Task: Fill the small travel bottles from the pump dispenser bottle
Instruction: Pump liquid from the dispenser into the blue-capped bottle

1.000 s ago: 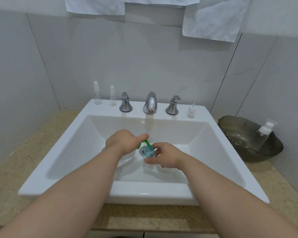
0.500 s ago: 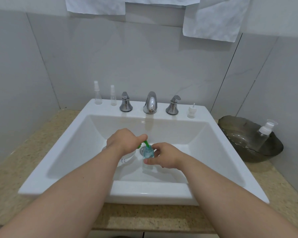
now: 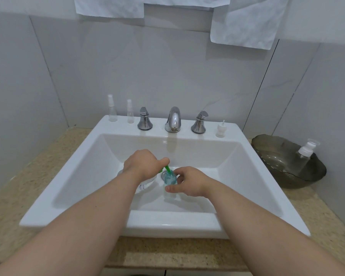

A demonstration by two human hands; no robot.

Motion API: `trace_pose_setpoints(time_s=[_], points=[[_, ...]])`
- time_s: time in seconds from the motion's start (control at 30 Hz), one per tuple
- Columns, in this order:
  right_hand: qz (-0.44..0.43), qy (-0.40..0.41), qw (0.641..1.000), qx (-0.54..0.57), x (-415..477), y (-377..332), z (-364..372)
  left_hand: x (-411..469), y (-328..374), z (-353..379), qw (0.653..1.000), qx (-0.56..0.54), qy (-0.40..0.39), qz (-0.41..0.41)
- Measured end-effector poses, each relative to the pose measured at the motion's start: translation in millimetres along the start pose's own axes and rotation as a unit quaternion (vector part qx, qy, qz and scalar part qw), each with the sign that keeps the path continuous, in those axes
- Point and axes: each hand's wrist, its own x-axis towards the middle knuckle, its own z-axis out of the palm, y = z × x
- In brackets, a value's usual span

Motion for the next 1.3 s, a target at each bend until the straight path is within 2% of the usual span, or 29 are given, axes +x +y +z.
trace_pose_setpoints(time_s=[0.5, 0.83, 1.3], points=[[0.0, 0.029, 0.999, 0.027, 4, 3, 0, 1, -13, 0, 0.999, -0.016, -0.005, 0.027], [0.014, 0.023, 1.0, 0.016, 5, 6, 0, 0, -2, 3, 1.0, -0.024, 0.0, -0.002], [0.011, 0.01, 1.0, -0.025, 5, 4, 2, -2, 2, 2, 0.999, -0.004, 0.003, 0.032]])
